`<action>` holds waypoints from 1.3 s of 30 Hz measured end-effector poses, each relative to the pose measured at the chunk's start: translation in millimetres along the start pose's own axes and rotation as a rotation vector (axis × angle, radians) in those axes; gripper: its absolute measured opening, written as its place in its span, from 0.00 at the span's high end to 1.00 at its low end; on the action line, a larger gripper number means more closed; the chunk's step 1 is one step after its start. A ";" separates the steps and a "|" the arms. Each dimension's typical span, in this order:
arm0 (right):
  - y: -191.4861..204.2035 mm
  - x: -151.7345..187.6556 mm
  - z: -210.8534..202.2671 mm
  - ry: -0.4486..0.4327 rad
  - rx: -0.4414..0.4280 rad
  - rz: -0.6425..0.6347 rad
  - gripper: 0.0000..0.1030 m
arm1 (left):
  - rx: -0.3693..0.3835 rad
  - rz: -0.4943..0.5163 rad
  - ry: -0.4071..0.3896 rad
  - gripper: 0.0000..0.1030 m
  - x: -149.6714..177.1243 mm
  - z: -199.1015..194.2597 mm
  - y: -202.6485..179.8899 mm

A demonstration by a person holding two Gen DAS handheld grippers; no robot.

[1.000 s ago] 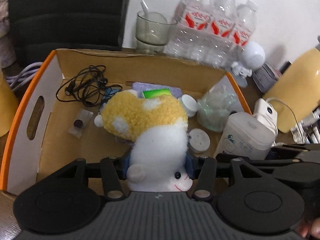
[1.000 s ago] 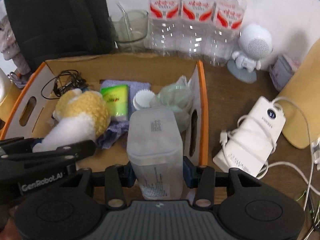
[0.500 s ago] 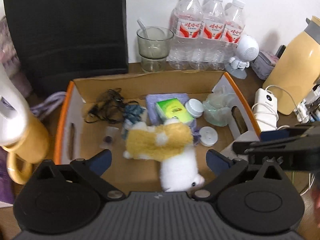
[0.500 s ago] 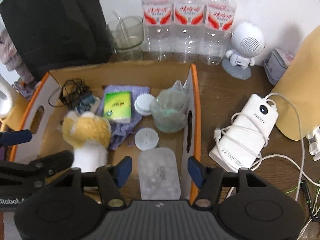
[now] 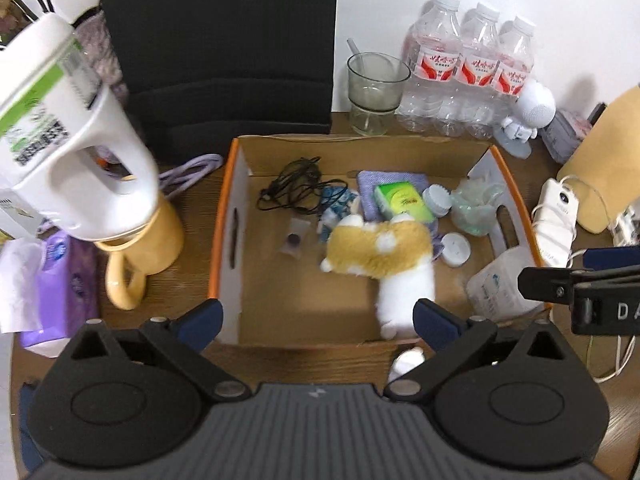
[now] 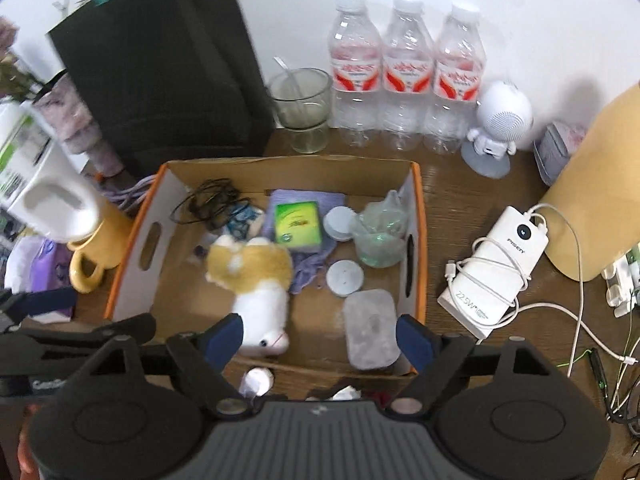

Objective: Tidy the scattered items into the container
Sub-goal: 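Lower plush toy and white container into the box and open both grippers, then move both grippers back over the desk toward the small loose items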

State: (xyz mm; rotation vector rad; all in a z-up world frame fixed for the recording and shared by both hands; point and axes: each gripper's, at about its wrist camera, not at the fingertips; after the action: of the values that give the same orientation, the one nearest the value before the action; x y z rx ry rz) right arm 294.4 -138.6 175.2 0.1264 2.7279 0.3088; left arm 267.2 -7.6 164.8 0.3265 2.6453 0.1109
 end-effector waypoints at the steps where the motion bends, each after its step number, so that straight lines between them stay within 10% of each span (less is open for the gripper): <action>1: 2.9 4.9 -1.8 0.000 0.000 -0.012 0.19 | -0.011 -0.003 0.009 0.00 2.7 -1.8 -0.8; 11: 7.8 36.2 -23.1 -0.042 -0.014 -0.040 0.19 | -0.036 0.003 -0.037 0.00 25.7 -28.5 -5.9; 21: 2.4 79.5 -25.9 -0.202 -0.083 -0.084 0.19 | -0.172 0.055 -0.289 0.00 72.0 -42.9 -30.4; 39: -46.1 193.1 -7.0 -0.492 -0.183 -0.097 0.19 | -0.157 0.105 -0.651 0.00 197.4 -20.3 -69.3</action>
State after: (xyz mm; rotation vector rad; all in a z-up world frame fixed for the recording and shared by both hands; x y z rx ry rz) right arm 112.0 -159.6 99.2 0.0143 2.2003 0.4329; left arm 73.2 -26.1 86.0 0.3727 1.9641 0.2060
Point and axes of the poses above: each gripper's, at about its wrist camera, not at the fingertips, and z roughly the way its jaws point, y to its left, x to its underside, and after that the axes turned 15 degrees about z, right-handed
